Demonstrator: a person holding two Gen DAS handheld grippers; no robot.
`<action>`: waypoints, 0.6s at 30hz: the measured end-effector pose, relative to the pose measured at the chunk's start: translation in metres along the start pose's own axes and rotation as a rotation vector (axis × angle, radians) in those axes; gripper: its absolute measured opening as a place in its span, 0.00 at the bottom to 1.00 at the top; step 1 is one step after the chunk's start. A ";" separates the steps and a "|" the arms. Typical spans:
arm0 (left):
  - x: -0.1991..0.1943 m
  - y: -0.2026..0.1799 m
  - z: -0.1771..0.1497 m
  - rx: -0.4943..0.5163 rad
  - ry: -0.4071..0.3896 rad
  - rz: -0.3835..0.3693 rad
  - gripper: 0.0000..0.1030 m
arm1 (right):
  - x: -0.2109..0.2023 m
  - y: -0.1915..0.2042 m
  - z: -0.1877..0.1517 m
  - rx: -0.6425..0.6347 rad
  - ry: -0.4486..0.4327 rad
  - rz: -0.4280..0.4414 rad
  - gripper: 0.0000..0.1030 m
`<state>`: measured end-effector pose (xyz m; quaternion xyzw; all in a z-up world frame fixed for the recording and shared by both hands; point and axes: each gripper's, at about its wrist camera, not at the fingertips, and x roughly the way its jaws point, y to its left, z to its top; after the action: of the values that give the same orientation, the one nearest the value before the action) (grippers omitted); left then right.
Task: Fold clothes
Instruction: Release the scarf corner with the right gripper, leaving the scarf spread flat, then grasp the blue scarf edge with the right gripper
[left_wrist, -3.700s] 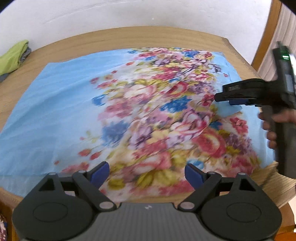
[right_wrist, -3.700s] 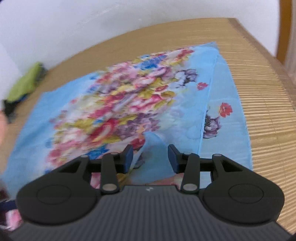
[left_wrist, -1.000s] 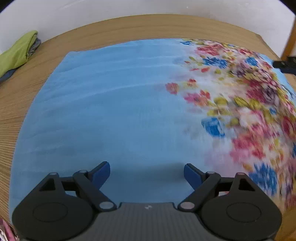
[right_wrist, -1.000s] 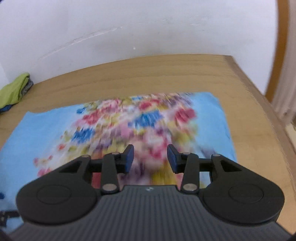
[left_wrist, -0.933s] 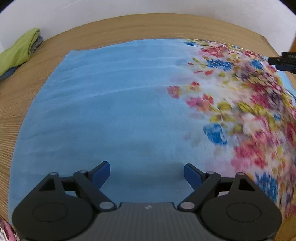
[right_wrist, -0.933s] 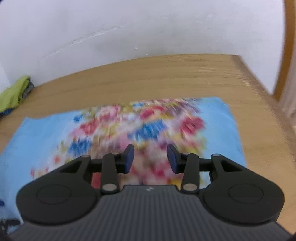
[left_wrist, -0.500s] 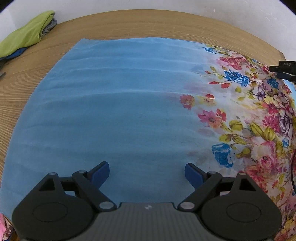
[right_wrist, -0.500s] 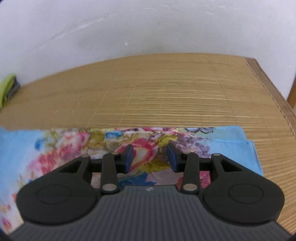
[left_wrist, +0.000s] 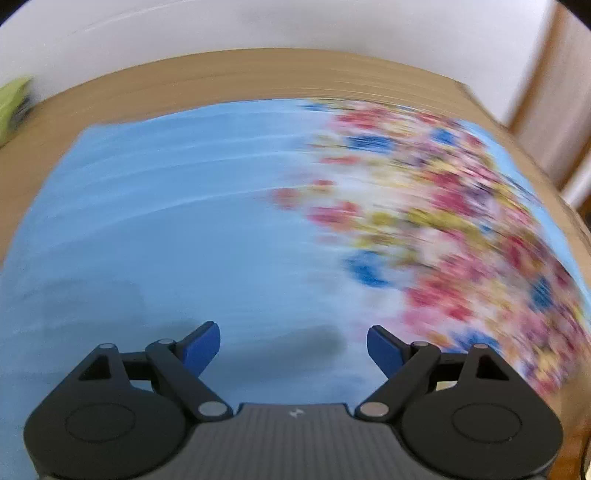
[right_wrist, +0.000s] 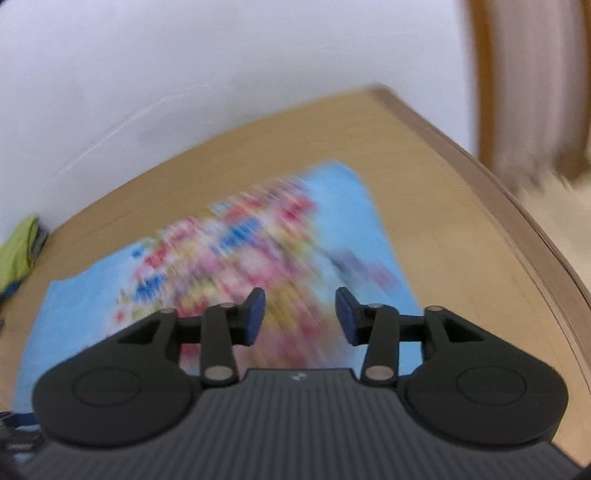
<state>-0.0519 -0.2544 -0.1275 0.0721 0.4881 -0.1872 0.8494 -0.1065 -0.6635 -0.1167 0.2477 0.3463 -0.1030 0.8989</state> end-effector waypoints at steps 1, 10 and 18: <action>-0.001 -0.012 -0.001 0.034 -0.002 -0.021 0.86 | -0.019 -0.018 -0.013 0.061 0.003 -0.022 0.52; -0.011 -0.145 -0.015 0.229 0.001 -0.141 0.86 | -0.075 -0.137 -0.101 0.547 0.157 0.049 0.60; 0.003 -0.251 -0.026 0.231 0.022 -0.125 0.86 | -0.040 -0.164 -0.083 0.423 0.231 0.306 0.60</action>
<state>-0.1688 -0.4784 -0.1281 0.1410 0.4762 -0.2939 0.8167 -0.2423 -0.7603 -0.2041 0.4894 0.3756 -0.0073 0.7870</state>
